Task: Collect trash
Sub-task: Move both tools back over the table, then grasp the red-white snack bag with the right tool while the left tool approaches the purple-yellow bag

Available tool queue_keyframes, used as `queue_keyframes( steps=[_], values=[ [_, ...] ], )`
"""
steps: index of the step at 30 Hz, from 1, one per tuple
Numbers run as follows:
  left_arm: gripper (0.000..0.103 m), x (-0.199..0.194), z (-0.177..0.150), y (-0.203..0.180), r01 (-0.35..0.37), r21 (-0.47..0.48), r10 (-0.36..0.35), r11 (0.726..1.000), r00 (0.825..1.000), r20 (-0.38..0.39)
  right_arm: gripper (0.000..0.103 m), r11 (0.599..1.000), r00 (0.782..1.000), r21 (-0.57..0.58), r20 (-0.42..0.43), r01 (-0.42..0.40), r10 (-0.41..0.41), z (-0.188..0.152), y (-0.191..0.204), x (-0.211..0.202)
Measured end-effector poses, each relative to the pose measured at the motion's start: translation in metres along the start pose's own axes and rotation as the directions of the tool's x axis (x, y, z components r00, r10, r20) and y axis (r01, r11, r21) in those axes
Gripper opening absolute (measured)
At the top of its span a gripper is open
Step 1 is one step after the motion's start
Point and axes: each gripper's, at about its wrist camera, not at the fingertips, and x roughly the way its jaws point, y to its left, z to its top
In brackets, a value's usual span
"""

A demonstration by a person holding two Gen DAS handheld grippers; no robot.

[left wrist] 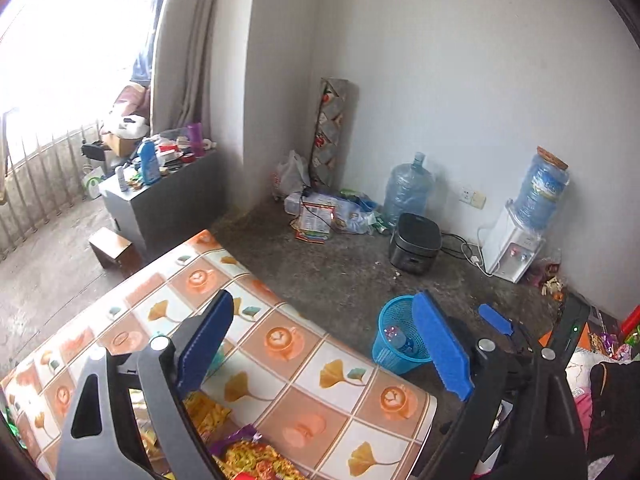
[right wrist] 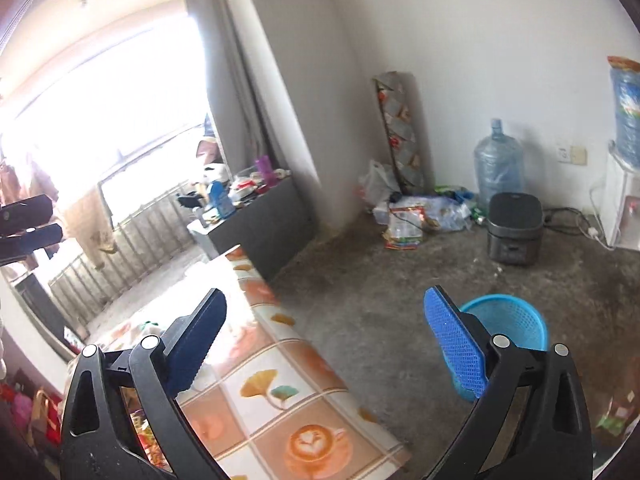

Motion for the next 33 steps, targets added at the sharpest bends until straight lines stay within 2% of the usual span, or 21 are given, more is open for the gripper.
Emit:
queue_keyframes(
  steps=[6, 9, 14, 16, 19, 22, 27, 31, 33],
  values=[
    [0.093, -0.058, -0.048, 0.036, -0.083, -0.082, 0.087, 0.993, 0.995, 0.045, 0.095, 0.981, 0.981, -0.014, -0.005, -0.193, 0.193, -0.002, 0.032, -0.009],
    [0.093, -0.083, -0.075, 0.057, -0.125, -0.152, 0.134, 0.980, 0.990, 0.048, 0.095, 0.973, 0.971, 0.043, -0.070, -0.227, 0.229, 0.002, 0.026, -0.001],
    [0.093, -0.119, -0.134, 0.096, -0.191, -0.294, 0.210, 0.936, 0.977, 0.035, 0.095, 0.956, 0.941, 0.106, -0.175, -0.274, 0.289, -0.010, 0.041, 0.004],
    [0.093, -0.126, -0.159, 0.112, -0.211, -0.349, 0.229, 0.913, 0.973, 0.011, 0.094, 0.939, 0.914, 0.124, -0.221, -0.321, 0.341, -0.017, 0.053, 0.005],
    [0.093, -0.130, -0.195, 0.132, -0.232, -0.437, 0.240, 0.869, 0.970, -0.037, 0.093, 0.907, 0.853, 0.152, -0.307, -0.393, 0.421, -0.033, 0.075, 0.010],
    [0.091, -0.130, -0.225, 0.144, -0.255, -0.500, 0.248, 0.828, 0.965, -0.081, 0.088, 0.897, 0.813, 0.135, -0.383, -0.421, 0.440, -0.050, 0.095, 0.012],
    [0.080, -0.120, -0.259, 0.152, -0.269, -0.528, 0.229, 0.805, 0.963, -0.142, 0.077, 0.895, 0.756, 0.112, -0.496, -0.432, 0.427, -0.073, 0.115, 0.017],
    [0.065, -0.107, -0.281, 0.156, -0.216, -0.568, 0.143, 0.794, 0.975, -0.171, 0.066, 0.881, 0.701, 0.137, -0.556, -0.453, 0.447, -0.083, 0.119, 0.018],
    [0.060, -0.100, -0.287, 0.154, -0.197, -0.570, 0.113, 0.798, 0.977, -0.180, 0.060, 0.883, 0.685, 0.126, -0.585, -0.453, 0.434, -0.088, 0.126, 0.021]
  ],
)
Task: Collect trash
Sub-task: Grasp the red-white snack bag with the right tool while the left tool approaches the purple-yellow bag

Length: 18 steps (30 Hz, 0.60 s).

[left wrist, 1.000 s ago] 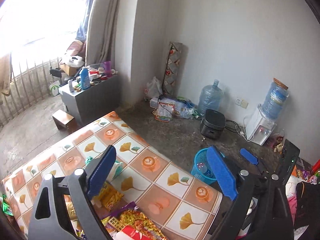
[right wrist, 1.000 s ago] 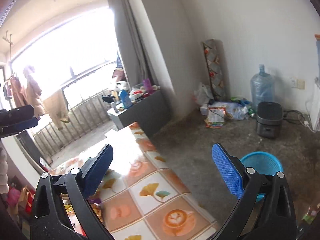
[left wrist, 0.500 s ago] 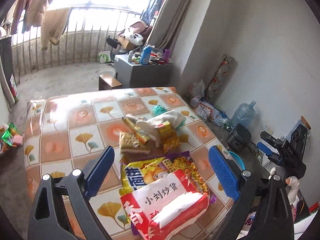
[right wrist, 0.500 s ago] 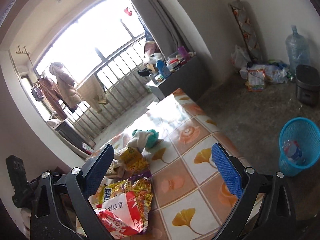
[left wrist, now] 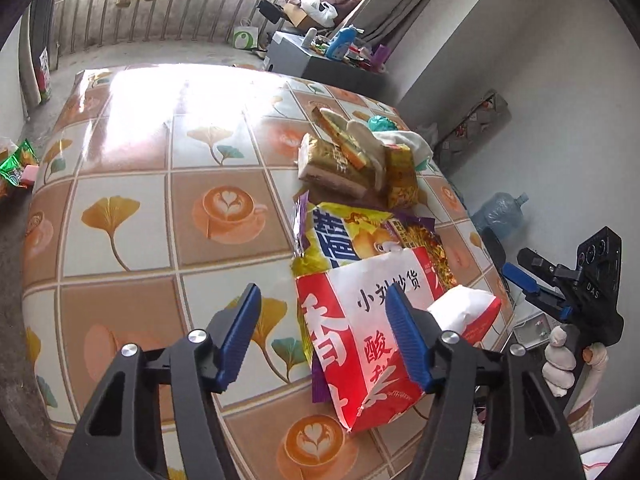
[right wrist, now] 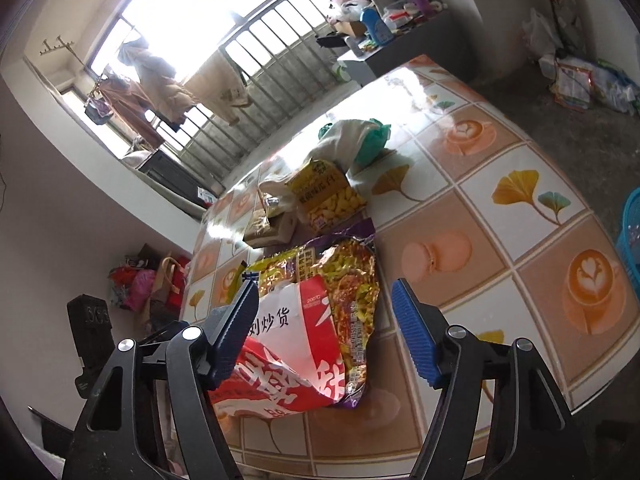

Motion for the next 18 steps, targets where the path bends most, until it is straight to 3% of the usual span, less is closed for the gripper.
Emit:
queue_keyframes(
  steps=[2, 8, 15, 18],
  values=[
    [0.056, 0.006, -0.005, 0.000, 0.016, 0.012, -0.016, 1.000, 1.000, -0.023, 0.056, 1.000, 0.999, -0.017, -0.032, 0.002, -0.003, 0.000, 0.005, 0.006],
    [0.053, 0.015, -0.016, 0.010, 0.058, -0.010, -0.059, 0.998, 0.996, -0.072, 0.055, 1.000, 0.992, -0.012, -0.126, 0.003, -0.004, 0.001, 0.012, 0.027],
    [0.046, 0.012, -0.022, 0.021, 0.135, -0.042, -0.138, 0.990, 0.987, -0.080, 0.055, 0.999, 0.976, 0.045, -0.218, 0.004, 0.006, 0.000, 0.000, 0.038],
    [0.042, 0.004, -0.022, 0.023, 0.209, -0.059, -0.213, 0.976, 0.975, -0.058, 0.055, 0.995, 0.974, 0.087, -0.217, -0.047, 0.065, -0.001, -0.006, 0.029]
  ],
)
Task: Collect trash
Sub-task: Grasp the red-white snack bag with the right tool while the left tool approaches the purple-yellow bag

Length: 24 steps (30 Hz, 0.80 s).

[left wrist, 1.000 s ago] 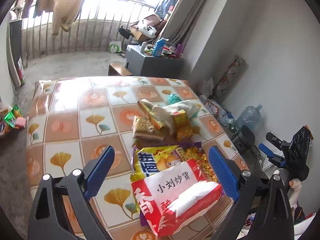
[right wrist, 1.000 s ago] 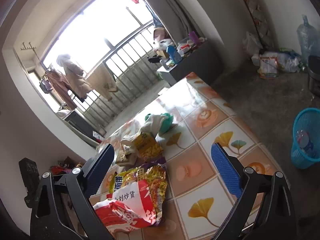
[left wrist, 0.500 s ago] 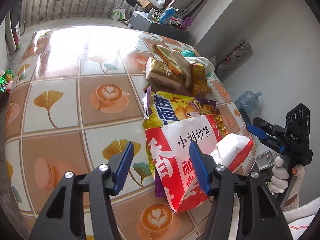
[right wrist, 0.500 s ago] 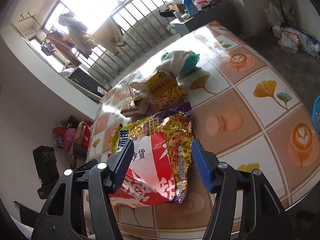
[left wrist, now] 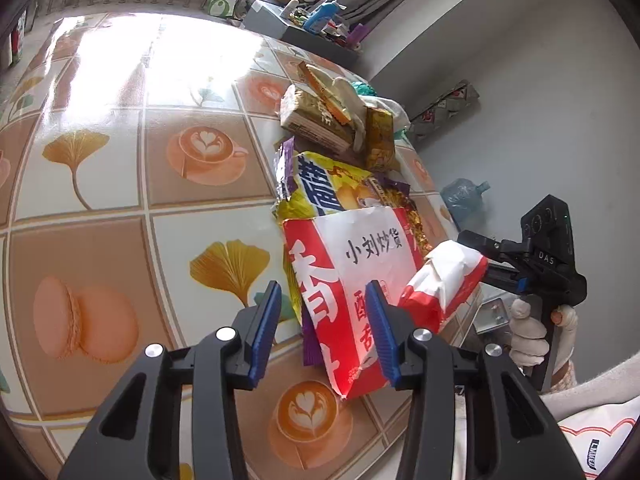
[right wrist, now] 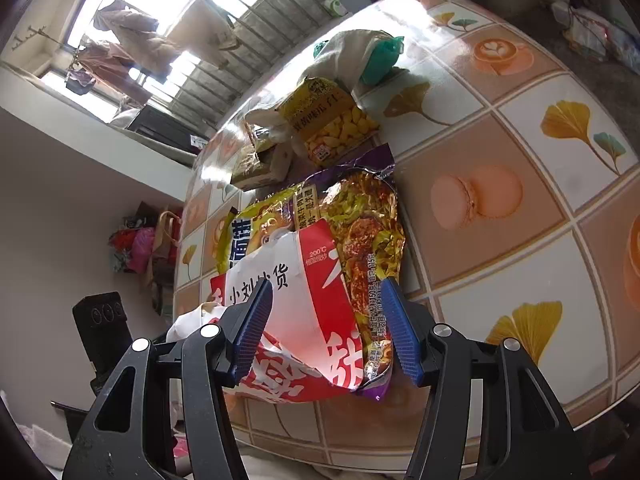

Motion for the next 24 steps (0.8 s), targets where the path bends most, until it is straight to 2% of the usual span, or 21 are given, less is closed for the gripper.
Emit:
queue_keyframes(
  steps=[2, 5, 6, 8, 11, 13, 16, 18, 24],
  values=[
    [0.042, -0.016, 0.003, -0.003, 0.092, 0.008, -0.093, 0.996, 0.994, 0.059, 0.056, 0.997, 0.996, -0.007, 0.026, -0.082, 0.082, -0.002, -0.002, -0.013],
    [0.042, -0.037, 0.009, -0.013, 0.212, 0.049, -0.217, 0.976, 0.969, 0.121, 0.059, 0.985, 0.984, -0.061, 0.066, -0.160, 0.164, -0.005, 0.002, -0.033],
    [0.042, -0.042, 0.011, -0.018, 0.235, 0.071, -0.243, 0.969, 0.961, 0.130, 0.061, 0.984, 0.984, -0.077, 0.067, -0.162, 0.167, -0.006, 0.004, -0.036],
    [0.042, -0.043, 0.014, -0.033, 0.233, 0.128, -0.247, 0.964, 0.962, 0.113, 0.061, 0.983, 0.986, -0.102, 0.047, -0.152, 0.158, -0.007, 0.009, -0.035],
    [0.048, -0.028, 0.011, -0.055, 0.152, 0.231, -0.171, 0.961, 0.983, 0.064, 0.061, 0.985, 0.989, -0.094, 0.003, -0.145, 0.146, -0.011, 0.010, -0.024],
    [0.048, -0.009, 0.007, -0.064, 0.033, 0.283, -0.043, 0.958, 0.999, 0.029, 0.061, 0.985, 0.988, -0.074, -0.011, -0.155, 0.154, -0.013, 0.008, -0.019],
    [0.048, 0.018, 0.000, -0.061, -0.117, 0.313, 0.122, 0.942, 0.993, 0.004, 0.066, 0.981, 0.983, -0.057, -0.023, -0.185, 0.184, -0.017, 0.005, -0.018],
    [0.048, 0.029, 0.000, -0.052, -0.152, 0.291, 0.162, 0.944, 0.987, -0.010, 0.068, 0.981, 0.982, -0.058, -0.036, -0.185, 0.183, -0.018, 0.006, -0.018],
    [0.048, 0.040, 0.002, -0.025, -0.141, 0.189, 0.150, 0.972, 0.988, -0.035, 0.070, 0.981, 0.979, -0.033, -0.069, -0.193, 0.190, -0.023, 0.004, -0.013]
  ],
)
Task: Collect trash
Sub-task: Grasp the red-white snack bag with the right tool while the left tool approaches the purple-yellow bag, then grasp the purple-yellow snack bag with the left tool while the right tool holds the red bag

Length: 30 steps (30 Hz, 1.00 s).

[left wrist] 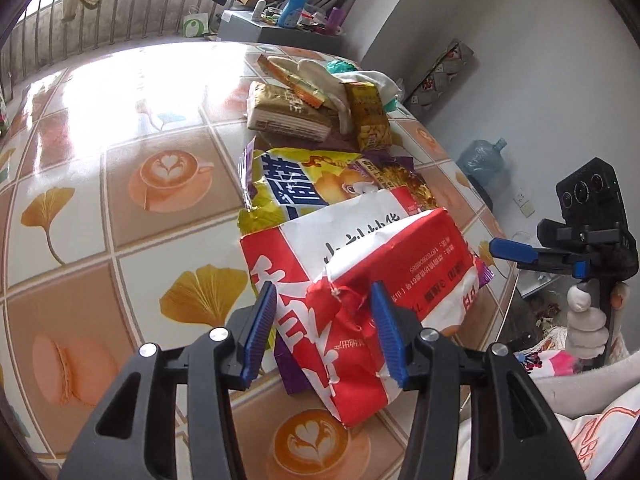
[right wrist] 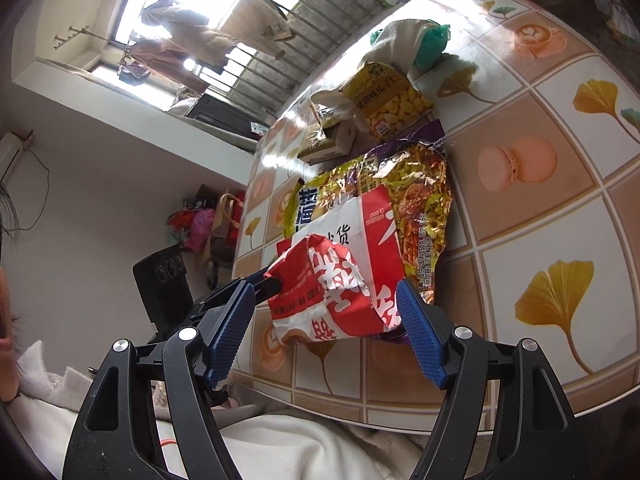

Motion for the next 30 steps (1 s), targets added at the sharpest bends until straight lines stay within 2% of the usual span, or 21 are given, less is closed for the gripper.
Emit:
queue_keyframes(
  steps=[5, 9, 17, 19, 22, 24, 28, 30],
  values=[
    [0.048, 0.001, -0.004, 0.009, 0.050, -0.040, -0.050, 0.998, 0.999, 0.013, 0.070, 1.000, 0.998, 0.007, -0.057, 0.024, -0.024, -0.006, -0.003, 0.017],
    [0.047, 0.001, -0.006, 0.012, 0.074, -0.030, -0.073, 0.997, 0.997, 0.026, 0.070, 0.999, 0.996, 0.037, -0.080, 0.040, -0.037, -0.009, -0.009, 0.028],
    [0.047, 0.001, -0.006, 0.012, 0.086, -0.018, -0.085, 0.996, 0.996, 0.018, 0.068, 0.996, 0.996, 0.087, -0.077, -0.034, 0.041, -0.012, -0.008, 0.037],
    [0.047, 0.000, -0.007, 0.011, 0.083, -0.010, -0.083, 0.997, 0.996, 0.019, 0.063, 0.994, 0.997, 0.101, -0.068, -0.038, 0.045, -0.014, -0.008, 0.043],
    [0.046, 0.001, -0.007, 0.010, 0.080, -0.010, -0.079, 0.997, 0.997, 0.019, 0.043, 0.990, 0.998, 0.133, -0.030, -0.042, 0.046, -0.014, -0.009, 0.052],
    [0.046, 0.000, -0.006, 0.010, 0.073, -0.016, -0.073, 0.997, 0.997, 0.020, 0.033, 0.985, 0.997, 0.152, -0.002, -0.082, 0.083, -0.014, -0.011, 0.052],
    [0.045, -0.013, -0.003, 0.014, 0.101, -0.038, -0.098, 0.994, 0.994, 0.052, 0.027, 0.979, 0.989, 0.142, 0.040, -0.145, 0.141, -0.013, -0.012, 0.037],
    [0.047, -0.020, -0.001, 0.017, 0.157, -0.056, -0.153, 0.986, 0.986, 0.068, 0.024, 0.970, 0.981, 0.146, 0.050, -0.192, 0.187, -0.012, -0.014, 0.029]
  ],
)
